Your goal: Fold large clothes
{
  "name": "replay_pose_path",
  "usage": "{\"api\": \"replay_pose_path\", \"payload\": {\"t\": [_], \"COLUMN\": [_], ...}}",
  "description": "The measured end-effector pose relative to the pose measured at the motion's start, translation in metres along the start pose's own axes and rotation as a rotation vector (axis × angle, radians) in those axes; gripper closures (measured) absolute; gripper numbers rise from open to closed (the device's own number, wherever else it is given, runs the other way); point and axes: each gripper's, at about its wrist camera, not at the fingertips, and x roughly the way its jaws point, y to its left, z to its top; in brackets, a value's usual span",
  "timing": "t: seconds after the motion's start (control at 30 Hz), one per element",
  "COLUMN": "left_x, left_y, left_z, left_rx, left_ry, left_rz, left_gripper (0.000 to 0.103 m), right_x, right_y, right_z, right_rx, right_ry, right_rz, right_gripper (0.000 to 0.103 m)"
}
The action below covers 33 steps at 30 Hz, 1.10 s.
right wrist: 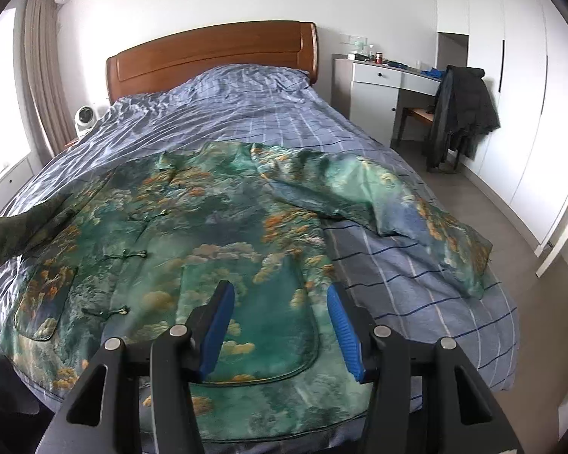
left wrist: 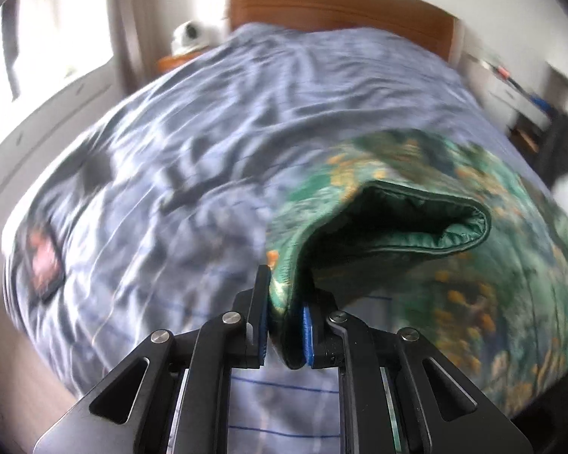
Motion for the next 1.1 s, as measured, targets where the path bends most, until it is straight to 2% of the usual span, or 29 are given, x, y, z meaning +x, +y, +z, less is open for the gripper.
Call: {"api": "replay_pose_path", "payload": {"t": [0.07,0.2,0.57,0.63,0.7,0.87,1.03,1.1], "left_x": [0.013,0.026,0.02,0.019,0.019,0.018,0.015,0.013], "left_y": [0.025,0.054,0.091,0.092,0.086,0.055,0.007,-0.015], "left_z": [-0.003,-0.012,-0.014,-0.018,-0.022,-0.035,-0.047,-0.053], "left_rx": [-0.102,-0.221,-0.334,-0.326,-0.309,-0.235,-0.129,-0.072], "left_ry": [0.021,0.035,0.009,0.01,0.021,0.045,0.074,0.094], "left_rz": [0.019,0.042,0.143,0.153,0.152,0.119,0.029,-0.033], "left_gripper": [0.089,0.088,0.069,0.064,0.063,0.053,0.04,0.038], "right_x": [0.0,-0.002,-0.002,-0.002,-0.001,0.003,0.004,0.006], "right_y": [0.004,0.006,0.006,0.011,0.012,0.01,0.004,0.0], "right_z": [-0.001,-0.007,-0.01,-0.01,-0.011,-0.013,-0.015,-0.016], "right_rx": [-0.006,-0.019,-0.027,-0.031,-0.033,-0.025,-0.007,0.006], "right_ry": [0.005,0.011,0.02,0.02,0.021,0.035,0.048,0.054], "right_rz": [0.004,0.002,0.006,0.01,0.011,0.003,-0.006,-0.009], "right_gripper": [0.051,0.051,0.051,0.051,0.051,0.051,0.051,0.05]}}
